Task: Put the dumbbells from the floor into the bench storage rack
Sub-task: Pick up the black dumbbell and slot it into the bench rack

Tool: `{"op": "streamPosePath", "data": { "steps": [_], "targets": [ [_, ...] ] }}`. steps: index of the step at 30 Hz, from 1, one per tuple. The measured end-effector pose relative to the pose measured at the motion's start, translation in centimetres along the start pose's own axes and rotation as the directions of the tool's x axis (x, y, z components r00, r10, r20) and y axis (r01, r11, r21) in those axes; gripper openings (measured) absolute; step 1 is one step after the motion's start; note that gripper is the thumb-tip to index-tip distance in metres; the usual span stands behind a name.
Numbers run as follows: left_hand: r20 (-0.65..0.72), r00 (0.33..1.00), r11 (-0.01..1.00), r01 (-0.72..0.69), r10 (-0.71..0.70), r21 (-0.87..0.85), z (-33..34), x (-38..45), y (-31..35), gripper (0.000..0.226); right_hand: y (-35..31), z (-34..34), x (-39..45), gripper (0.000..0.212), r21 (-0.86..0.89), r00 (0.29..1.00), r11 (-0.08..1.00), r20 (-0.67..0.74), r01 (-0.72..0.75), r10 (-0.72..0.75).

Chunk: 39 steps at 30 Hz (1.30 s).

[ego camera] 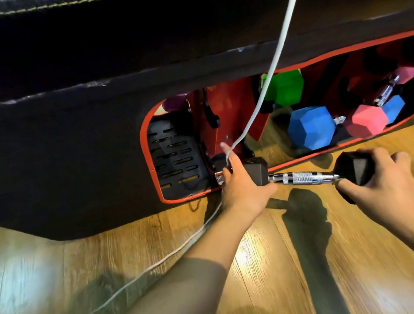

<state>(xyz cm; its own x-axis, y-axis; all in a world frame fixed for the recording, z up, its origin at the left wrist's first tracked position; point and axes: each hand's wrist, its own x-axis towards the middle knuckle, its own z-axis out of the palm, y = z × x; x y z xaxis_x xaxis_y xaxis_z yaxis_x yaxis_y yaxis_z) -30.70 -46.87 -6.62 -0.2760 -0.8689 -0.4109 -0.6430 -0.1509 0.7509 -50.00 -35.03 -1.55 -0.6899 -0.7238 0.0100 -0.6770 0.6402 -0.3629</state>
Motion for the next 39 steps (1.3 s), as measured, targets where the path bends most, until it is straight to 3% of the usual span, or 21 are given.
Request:
{"op": "streamPosePath", "data": {
  "steps": [7, 14, 20, 23, 27, 39],
  "targets": [
    [-0.166, 0.986, 0.997, -0.039, 0.027, -0.068, -1.1, -1.9, -1.6, 0.128, -1.8, 0.6, 0.5, 0.063, 0.023, 0.994, 0.994, 0.019, 0.108, -0.109],
    [-0.236, 0.967, 0.996, 0.085, -0.092, -0.039, -2.2, -2.0, -4.0, 0.129, -3.2, 3.2, 0.7, 0.070, 0.112, 0.980, 0.976, 0.049, 0.185, -0.191],
    [-0.318, 0.937, 0.989, 0.147, -0.142, -0.009, -4.5, 0.8, -4.7, 0.138, -5.9, 5.8, 2.5, 0.072, 0.141, 0.972, 0.970, 0.097, 0.199, -0.213],
    [-0.363, 0.918, 0.984, 0.177, -0.160, 0.014, -5.3, 2.5, -5.0, 0.136, -7.1, 7.0, 3.8, 0.069, 0.162, 0.971, 0.966, 0.103, 0.200, -0.218],
    [-0.391, 0.896, 0.975, 0.224, -0.209, -0.008, -5.8, 4.5, -5.0, 0.124, -8.1, 8.3, 5.7, 0.081, 0.218, 0.975, 0.960, 0.095, 0.178, -0.202],
    [-0.469, 0.872, 0.987, 0.158, -0.144, -0.011, -5.6, 8.1, -5.1, 0.131, -9.3, 11.1, 9.1, 0.080, 0.259, 0.967, 0.952, 0.152, 0.162, -0.205]
  ]
}}
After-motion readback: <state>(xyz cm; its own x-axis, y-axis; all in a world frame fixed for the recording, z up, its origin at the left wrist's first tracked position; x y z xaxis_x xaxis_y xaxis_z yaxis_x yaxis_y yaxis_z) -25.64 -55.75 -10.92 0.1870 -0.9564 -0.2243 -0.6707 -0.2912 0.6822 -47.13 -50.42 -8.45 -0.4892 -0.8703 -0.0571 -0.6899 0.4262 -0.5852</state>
